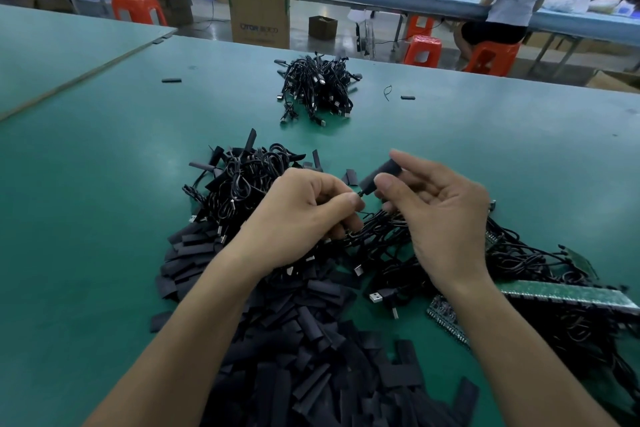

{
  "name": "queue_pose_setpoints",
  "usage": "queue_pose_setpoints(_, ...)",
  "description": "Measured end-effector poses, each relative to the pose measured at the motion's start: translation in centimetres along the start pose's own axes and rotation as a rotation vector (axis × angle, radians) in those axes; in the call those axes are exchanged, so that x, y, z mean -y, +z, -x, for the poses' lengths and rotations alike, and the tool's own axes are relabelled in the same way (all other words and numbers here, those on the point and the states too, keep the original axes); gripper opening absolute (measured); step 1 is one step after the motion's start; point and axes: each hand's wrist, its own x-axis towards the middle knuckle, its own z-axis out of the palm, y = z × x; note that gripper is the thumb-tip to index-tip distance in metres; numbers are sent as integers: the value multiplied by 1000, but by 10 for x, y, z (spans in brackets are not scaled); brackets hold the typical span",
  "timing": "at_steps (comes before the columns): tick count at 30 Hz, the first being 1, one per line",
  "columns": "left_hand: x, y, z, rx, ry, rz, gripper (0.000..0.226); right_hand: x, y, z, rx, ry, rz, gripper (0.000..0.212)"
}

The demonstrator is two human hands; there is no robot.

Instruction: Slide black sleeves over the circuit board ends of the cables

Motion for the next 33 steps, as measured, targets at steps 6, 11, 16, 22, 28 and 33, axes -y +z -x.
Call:
queue_pose_setpoints(6,2,5,-1,-40,31,15,18,0,10,8,23,-13,33,41)
queue_pose_setpoints(11,1,9,-1,-83,55,31,19,3,12,5,17,-15,44,37)
queue_pose_setpoints(16,-2,7,0,-71,51,52,10,7,10,-2,33,3,80,30)
queue_pose_setpoints(22,-2,0,3,-27,20,-242,5,7,5,-13,-34,44,-15,25)
queue_pose_setpoints(28,-7,-22,-1,-457,117,-172,14,-17,-28,-29,-45,184,504,37)
queue_pose_setpoints(33,-3,-42,-5,-804,73,260,10,-40,-46,-30,167,397,1138,52)
